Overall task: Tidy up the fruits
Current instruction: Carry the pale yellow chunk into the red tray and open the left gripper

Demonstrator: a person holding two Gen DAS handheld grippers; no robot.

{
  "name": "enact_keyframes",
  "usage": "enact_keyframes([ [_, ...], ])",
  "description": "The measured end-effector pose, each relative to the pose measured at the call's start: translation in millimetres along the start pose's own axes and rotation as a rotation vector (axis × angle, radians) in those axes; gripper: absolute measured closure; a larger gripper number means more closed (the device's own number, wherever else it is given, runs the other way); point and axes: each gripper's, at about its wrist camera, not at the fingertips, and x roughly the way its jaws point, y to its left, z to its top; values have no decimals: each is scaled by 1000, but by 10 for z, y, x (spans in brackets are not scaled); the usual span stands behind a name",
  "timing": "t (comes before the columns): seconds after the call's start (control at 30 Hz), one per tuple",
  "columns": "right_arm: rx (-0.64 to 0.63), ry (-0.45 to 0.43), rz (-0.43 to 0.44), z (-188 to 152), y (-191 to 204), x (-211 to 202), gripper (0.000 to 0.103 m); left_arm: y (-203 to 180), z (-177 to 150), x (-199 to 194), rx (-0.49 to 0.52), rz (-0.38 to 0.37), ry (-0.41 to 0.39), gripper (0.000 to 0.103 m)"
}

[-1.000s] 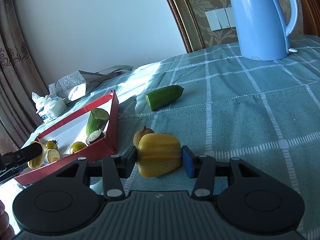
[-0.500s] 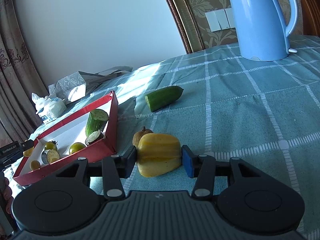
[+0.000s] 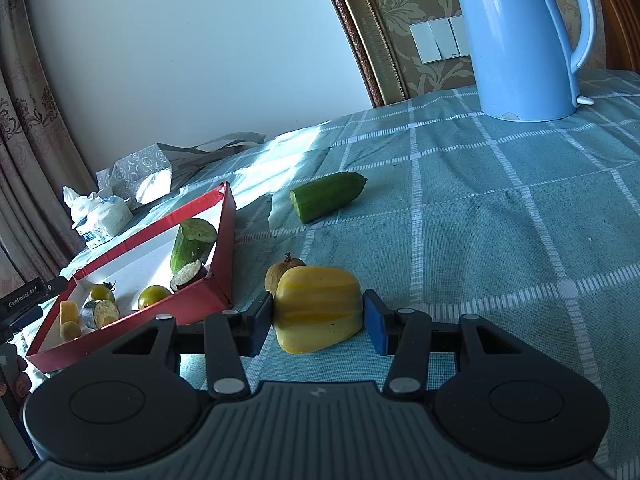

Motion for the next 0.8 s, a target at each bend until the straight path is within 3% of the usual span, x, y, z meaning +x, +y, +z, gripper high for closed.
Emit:
enact_keyframes([
  [0.1,2,0,0,0,-4,0,56,-32,-20,-105,-16,-23,5,16],
  [0.3,49,-9,2,21,-70,-9,56,-132,-101,-438,-25,-60,-18,0],
  [0.5,81,-9,18,31,-109,-10,55,-269,-265,-752,-26,-125,9,0],
  [0.63,85,-14,22,27,-114,-22,55,-457,-389,-848,35,-154,56,0],
  [0.8,83,-15,16,22,-117,-20,55,-574,-448,-887,75,-113,49,0],
])
